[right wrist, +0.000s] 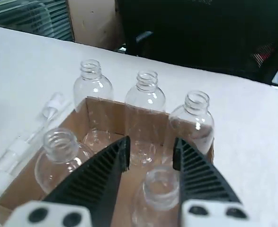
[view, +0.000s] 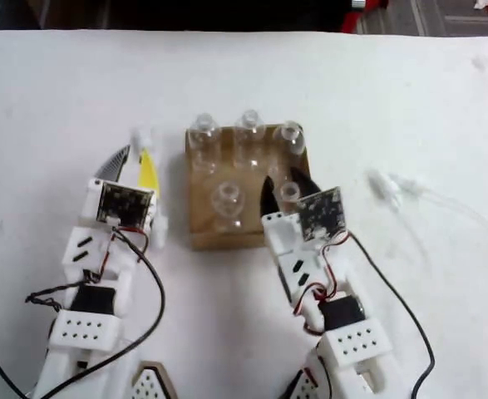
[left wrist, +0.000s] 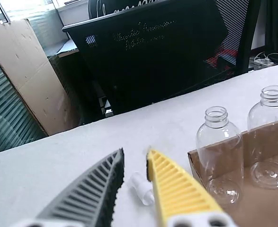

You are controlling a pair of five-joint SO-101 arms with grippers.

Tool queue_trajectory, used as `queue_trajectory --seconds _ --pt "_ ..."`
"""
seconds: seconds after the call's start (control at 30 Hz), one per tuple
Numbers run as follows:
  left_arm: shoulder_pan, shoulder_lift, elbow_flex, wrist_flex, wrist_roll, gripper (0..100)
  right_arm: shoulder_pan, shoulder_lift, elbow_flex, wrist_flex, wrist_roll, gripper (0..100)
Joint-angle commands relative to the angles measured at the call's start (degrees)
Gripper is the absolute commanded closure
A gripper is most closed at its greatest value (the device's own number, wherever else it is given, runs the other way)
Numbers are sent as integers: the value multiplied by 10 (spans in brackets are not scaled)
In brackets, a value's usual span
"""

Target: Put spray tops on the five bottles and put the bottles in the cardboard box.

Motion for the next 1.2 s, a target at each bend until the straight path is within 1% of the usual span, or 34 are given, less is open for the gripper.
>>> queue_trajectory --seconds 0.0,0.17,0.33,0.43,0.53,0.67,0.7,0.77,0.9,0.97,1.1,1.17 --pt "7 -2 -5 -16 -7 920 -26 -108 -8 87 15 872" --pt "7 -2 -4 -16 -7 920 -18 -233 -7 160 14 872" --pt "7 -2 -4 -16 -7 920 23 -330 -11 210 10 872" --pt "7 -2 -4 -16 -7 920 58 -335 -70 241 -13 874" --pt "7 -2 -3 -16 -7 920 99 -304 -164 291 -42 879" --pt "7 -2 -3 -16 -7 920 115 -225 -239 341 -41 936" --pt "7 -2 -3 -16 -7 920 128 -202 -250 348 -41 943" --pt "7 -2 -3 -16 -7 920 170 -157 -270 356 -45 946" --pt "5 -2 -3 -16 -7 920 287 -66 -303 352 -47 947" --pt "5 -2 -4 -16 -7 920 334 -17 -311 347 -48 949" --pt "2 -2 -5 -16 -7 920 349 98 -310 335 -48 950" --pt "2 -2 -6 -14 -7 920 348 163 -313 327 -76 950"
